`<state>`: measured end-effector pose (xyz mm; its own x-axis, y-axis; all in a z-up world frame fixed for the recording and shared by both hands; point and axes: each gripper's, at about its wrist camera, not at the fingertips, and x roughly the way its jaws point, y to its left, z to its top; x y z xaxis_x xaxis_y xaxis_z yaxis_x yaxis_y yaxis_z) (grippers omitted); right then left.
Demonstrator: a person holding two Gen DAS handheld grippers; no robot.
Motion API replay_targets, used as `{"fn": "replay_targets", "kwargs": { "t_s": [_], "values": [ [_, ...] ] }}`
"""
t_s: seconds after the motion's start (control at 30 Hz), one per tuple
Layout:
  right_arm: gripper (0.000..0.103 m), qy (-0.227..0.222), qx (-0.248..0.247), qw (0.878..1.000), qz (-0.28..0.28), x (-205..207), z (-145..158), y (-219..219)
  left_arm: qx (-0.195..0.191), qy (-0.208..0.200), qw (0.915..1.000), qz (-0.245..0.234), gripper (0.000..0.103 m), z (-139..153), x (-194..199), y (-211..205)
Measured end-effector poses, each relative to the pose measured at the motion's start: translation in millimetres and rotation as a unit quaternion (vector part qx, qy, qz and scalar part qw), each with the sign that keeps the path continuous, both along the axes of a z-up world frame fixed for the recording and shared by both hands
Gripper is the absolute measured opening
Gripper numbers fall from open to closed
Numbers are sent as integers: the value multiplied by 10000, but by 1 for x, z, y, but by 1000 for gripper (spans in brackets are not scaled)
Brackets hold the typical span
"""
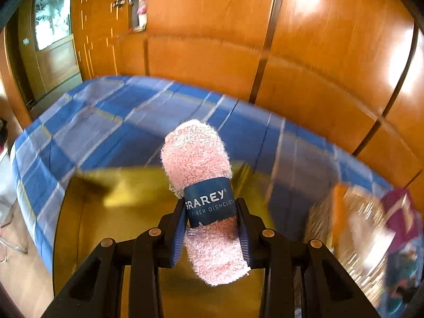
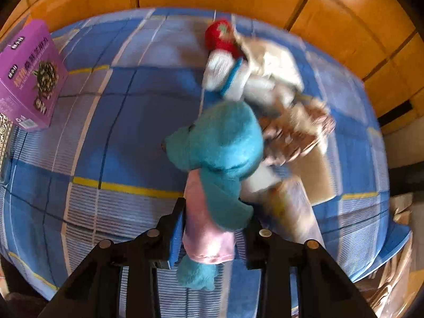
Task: Organize soft objects
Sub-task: 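Carry the pink dishcloth to the gold tray and release it with the left tool, then carry the teal bear to the gold tray and release it with the right tool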
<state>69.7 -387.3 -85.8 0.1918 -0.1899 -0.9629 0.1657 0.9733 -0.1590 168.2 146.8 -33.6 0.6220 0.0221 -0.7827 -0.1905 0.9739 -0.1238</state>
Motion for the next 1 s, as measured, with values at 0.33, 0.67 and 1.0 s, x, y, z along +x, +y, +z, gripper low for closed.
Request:
{"fn": "replay_targets", "kwargs": {
  "t_s": [0.33, 0.67, 1.0],
  "values": [
    [26, -191, 875, 9940, -629, -9, 0, -33, 77, 179, 9995, -248, 42, -46, -55, -7],
    [26, 87, 1221, 9879, -956, -15, -17, -48, 240, -291, 9986, -359, 87, -30, -88, -9],
    [39, -144, 1631, 9768, -1382, -13, -16, -62, 435, -1007, 9939, -133, 103, 4, -129, 1]
  ]
}}
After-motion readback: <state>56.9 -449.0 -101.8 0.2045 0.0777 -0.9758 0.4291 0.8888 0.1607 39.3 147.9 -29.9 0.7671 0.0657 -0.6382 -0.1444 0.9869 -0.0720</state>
